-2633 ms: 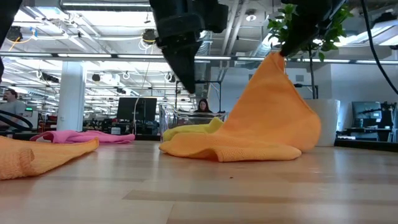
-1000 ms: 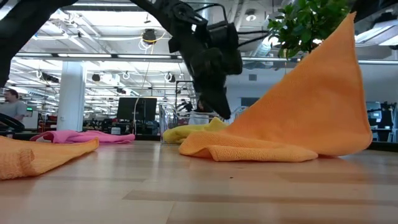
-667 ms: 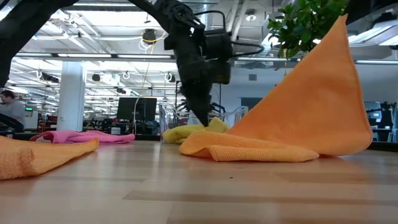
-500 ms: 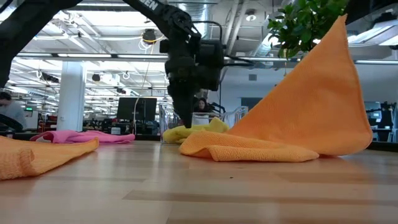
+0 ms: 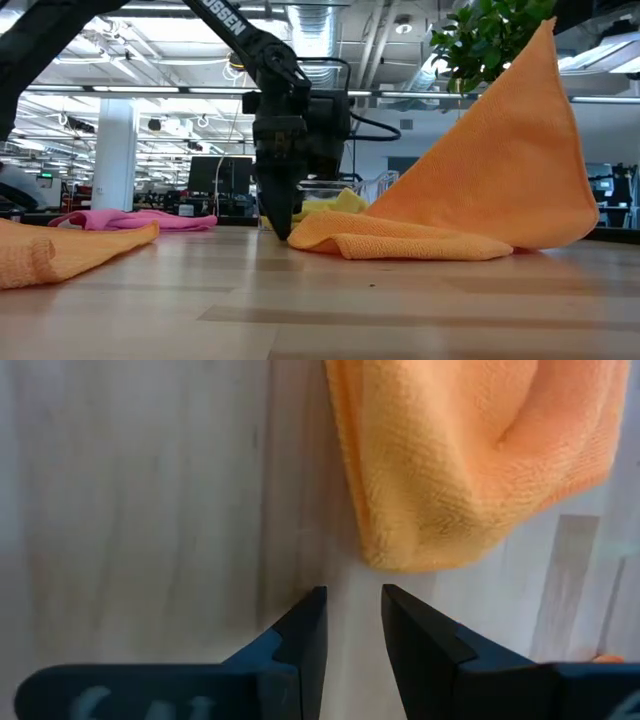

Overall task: Fold microfiber towels
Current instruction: Fold the right orange towel

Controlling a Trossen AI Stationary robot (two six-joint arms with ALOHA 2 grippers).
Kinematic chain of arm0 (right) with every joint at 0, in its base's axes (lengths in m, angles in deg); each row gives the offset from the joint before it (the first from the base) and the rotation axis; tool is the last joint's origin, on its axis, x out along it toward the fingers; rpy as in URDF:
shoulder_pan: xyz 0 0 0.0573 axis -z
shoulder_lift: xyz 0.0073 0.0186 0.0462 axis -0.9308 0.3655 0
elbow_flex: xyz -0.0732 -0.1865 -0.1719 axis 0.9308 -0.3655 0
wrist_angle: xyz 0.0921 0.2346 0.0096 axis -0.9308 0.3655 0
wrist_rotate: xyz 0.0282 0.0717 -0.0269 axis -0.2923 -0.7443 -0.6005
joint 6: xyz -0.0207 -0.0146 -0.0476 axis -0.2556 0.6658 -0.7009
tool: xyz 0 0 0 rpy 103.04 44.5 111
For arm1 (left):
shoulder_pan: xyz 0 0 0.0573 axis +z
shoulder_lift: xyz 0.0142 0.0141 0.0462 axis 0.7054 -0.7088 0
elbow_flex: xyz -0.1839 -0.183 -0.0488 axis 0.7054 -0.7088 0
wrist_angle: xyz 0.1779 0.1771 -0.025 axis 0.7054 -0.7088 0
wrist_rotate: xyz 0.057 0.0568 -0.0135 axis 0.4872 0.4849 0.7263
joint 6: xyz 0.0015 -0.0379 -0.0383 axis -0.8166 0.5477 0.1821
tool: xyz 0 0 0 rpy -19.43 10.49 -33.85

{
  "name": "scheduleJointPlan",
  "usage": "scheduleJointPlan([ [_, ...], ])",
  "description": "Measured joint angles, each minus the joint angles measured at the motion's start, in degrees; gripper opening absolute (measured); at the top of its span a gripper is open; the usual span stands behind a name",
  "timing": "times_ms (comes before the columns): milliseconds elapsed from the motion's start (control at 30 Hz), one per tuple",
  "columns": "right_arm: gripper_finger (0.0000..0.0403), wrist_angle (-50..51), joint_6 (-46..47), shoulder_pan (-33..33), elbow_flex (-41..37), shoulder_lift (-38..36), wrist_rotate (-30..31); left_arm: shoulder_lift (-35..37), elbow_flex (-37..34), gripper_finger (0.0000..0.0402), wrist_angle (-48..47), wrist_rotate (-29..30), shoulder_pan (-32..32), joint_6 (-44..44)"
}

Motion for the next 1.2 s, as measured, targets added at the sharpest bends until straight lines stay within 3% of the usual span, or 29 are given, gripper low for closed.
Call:
scheduleJointPlan([
  [133, 0.0008, 0.0, 0.0, 0.0, 0.0, 0.0, 0.0, 0.2, -0.5, 0.0088, 1.1, 3.3, -2.1, -1.0],
  [367, 0.0008, 0.0, -0.1, 0.0, 0.0, 0.0, -0.1, 2.8, -0.9, 0.0088, 1.4, 19.8, -8.7, -4.8],
  [600, 0.0008, 0.0, -0.1, 0.0, 0.0, 0.0, -0.1, 8.3, -6.1, 0.0088, 6.1, 32.1, -16.4, -4.2],
  [833, 0.0008, 0.0, -0.1, 0.0, 0.0, 0.0, -0.1, 12.5, -13.3, 0.0088, 17.6, 40.2, -24.9, 0.6],
  [1200, 0.0008, -0.1, -0.1, 0.0, 0.0, 0.0, -0.1, 11.9, -18.1, 0.0088, 33.8, 46.9, -32.3, -3.3],
])
